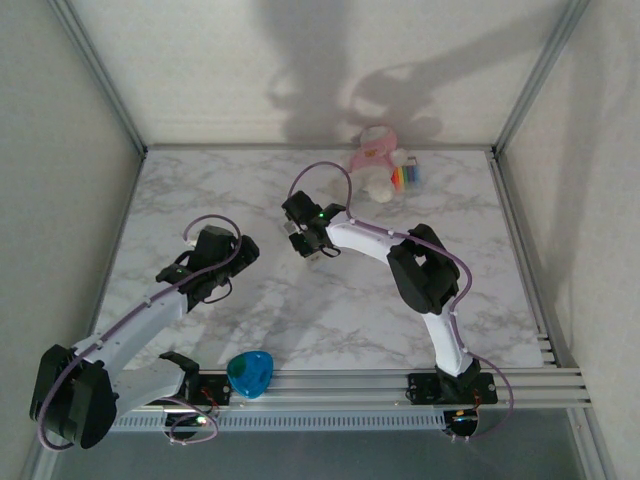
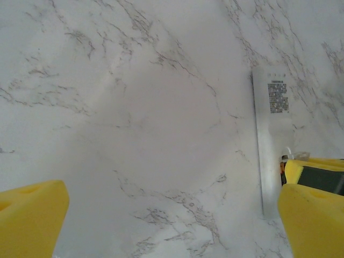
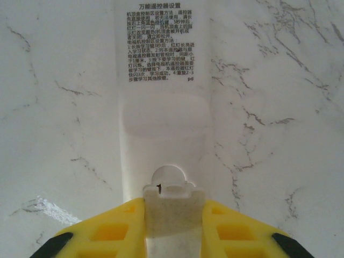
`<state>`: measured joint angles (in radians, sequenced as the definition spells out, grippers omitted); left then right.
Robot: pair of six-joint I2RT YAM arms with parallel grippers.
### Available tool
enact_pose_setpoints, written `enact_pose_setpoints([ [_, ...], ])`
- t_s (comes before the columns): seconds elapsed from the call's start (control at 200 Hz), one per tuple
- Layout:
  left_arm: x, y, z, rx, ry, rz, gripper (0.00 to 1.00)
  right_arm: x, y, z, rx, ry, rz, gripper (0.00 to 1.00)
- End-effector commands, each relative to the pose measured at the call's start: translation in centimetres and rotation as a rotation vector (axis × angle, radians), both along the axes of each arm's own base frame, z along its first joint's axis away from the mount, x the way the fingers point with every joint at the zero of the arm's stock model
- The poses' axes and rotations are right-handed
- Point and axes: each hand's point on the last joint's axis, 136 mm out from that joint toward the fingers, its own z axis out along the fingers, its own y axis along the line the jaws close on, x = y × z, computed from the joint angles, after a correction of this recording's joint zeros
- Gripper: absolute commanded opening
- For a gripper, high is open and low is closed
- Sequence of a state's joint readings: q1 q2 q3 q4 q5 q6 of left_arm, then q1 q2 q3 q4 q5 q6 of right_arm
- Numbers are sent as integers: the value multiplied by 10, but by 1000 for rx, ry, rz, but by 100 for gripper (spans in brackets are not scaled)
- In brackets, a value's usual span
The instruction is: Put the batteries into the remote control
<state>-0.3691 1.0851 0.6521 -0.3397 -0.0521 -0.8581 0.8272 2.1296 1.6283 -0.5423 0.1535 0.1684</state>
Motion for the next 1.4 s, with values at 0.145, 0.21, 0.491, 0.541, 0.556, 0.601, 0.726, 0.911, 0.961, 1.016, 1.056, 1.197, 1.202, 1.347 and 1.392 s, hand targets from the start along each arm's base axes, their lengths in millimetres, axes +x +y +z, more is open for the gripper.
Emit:
enact_pose_setpoints([
  [0.145,1,2,-8,-4,14,13,100,-11,-7,18,-11,8,17,24],
  [0.21,2,1,-7,-8,14,9,100,-10,-7,20,-11,2,14,24],
  [0.491,3,-1,-8,-15,13,2,100,-11,-7,22,-2,2,12,25],
  [0.541,3,-1,-8,-15,13,1,100,-11,-6,20,-1,6,13,25],
  [0.556,3,-1,-8,-15,14,2,100,-11,-7,19,-3,7,14,25],
  [0.601,3,-1,-9,-16,15,3,100,-12,-7,16,-6,12,14,25],
  [0.726,2,-1,-9,-16,16,4,100,-14,-8,11,-1,15,15,25],
  [0.911,2,-1,-8,-17,18,4,100,-14,-7,6,4,15,9,24],
  [0.961,1,0,-8,-16,20,4,100,-14,-7,4,2,16,7,24],
  [1.016,1,0,-7,-13,20,4,100,-13,-7,4,4,15,5,24],
  [1.056,1,0,-7,-12,19,4,100,-12,-6,4,6,14,4,24],
  [1.197,0,0,-6,-13,18,5,99,-9,-3,6,7,11,4,24],
  [1.202,0,0,-6,-13,18,5,99,-9,-2,7,9,10,5,24],
  [1.347,2,0,-5,-12,16,4,100,-5,2,10,14,4,8,24],
  [1.392,2,0,-5,-11,17,3,100,-6,2,8,12,8,9,24],
])
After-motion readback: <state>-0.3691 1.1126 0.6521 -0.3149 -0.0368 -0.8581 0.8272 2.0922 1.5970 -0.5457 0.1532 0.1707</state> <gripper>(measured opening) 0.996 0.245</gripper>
